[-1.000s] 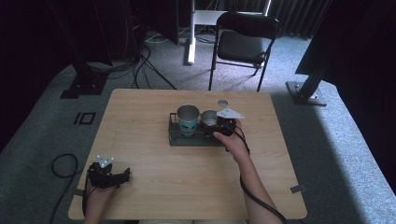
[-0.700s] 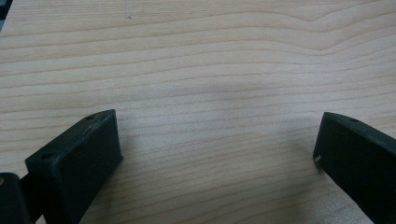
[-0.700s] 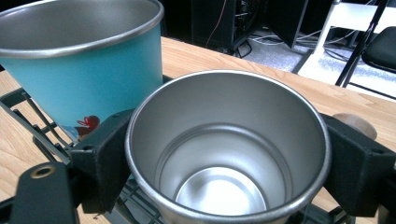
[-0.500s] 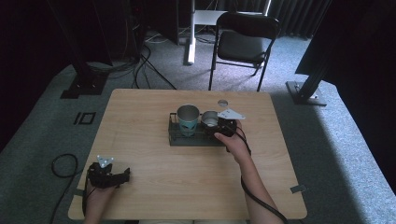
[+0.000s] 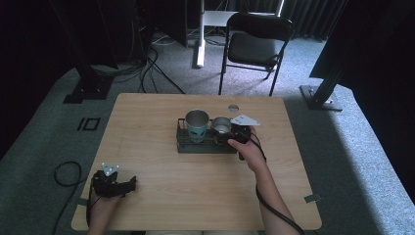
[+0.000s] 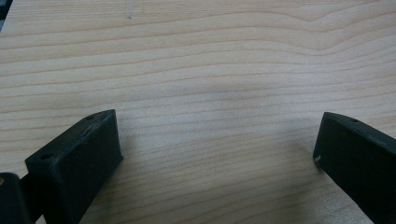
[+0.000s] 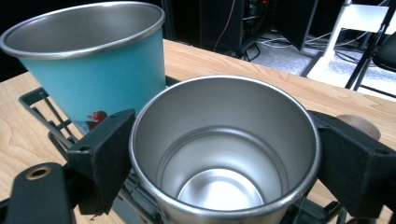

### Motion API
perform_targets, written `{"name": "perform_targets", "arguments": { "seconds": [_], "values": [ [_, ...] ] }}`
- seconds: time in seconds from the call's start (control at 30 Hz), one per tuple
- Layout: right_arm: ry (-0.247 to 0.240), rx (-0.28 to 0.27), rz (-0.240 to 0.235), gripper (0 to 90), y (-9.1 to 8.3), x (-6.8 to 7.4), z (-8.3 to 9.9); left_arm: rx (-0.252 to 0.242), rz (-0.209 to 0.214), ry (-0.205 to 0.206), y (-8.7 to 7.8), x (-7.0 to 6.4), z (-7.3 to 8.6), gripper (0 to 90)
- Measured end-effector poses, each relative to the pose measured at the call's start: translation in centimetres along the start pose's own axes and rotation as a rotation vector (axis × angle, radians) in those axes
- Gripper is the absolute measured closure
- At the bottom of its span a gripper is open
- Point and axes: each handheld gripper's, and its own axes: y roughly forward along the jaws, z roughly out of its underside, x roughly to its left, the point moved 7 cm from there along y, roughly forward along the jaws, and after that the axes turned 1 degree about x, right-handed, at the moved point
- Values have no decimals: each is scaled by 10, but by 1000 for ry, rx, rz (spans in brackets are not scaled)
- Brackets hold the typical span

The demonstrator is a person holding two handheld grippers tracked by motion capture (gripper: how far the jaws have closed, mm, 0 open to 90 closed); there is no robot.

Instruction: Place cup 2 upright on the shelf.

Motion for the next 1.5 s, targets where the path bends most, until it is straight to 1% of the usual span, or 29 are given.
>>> {"name": "perform_targets", "arguments": {
  "seconds": [0.03, 0.1, 0.27, 0.3, 0.4, 0.67, 0.87, 1.03, 1.17, 1.27, 1.33, 1.4, 1.5],
  "values": [
    [-7, 1, -4, 121, -1, 0, 0, 0, 0, -1, 0, 0, 0, 13],
    [-38, -4, -3, 121, -3, 0, 0, 0, 0, -1, 0, 0, 0, 13],
    [-46, -18, 2, 121, -8, 0, -3, -1, 0, -1, 0, 0, 0, 13],
    [-49, -28, 1, 121, -11, 0, -5, -1, 0, -1, 0, 0, 0, 13],
    [-37, -39, -4, 121, -16, -1, -6, 0, -1, -1, 0, 0, 0, 13],
    [-36, -42, 0, 121, -27, -5, -3, -1, 0, -1, 0, 0, 0, 13],
    [-30, -41, 6, 121, -34, -10, 4, 0, 0, -1, 0, 0, 0, 13],
    [-21, -49, 9, 121, -39, -12, 7, 0, 0, -1, 0, 0, 0, 13],
    [-22, -53, 13, 121, -48, -15, 12, 0, 0, -1, 0, 0, 0, 13],
    [-25, -55, 15, 122, -51, -16, 14, -1, 0, -1, 0, 0, 0, 13],
    [-25, -53, 10, 121, -55, -17, 17, 0, 0, -1, 0, 0, 0, 13],
    [-26, -51, 17, 121, -58, -18, 20, 0, 0, 0, 0, 0, 0, 13],
    [-15, -52, 20, 122, -63, -19, 24, 0, -1, -1, 0, 0, 0, 13]
  ]
}}
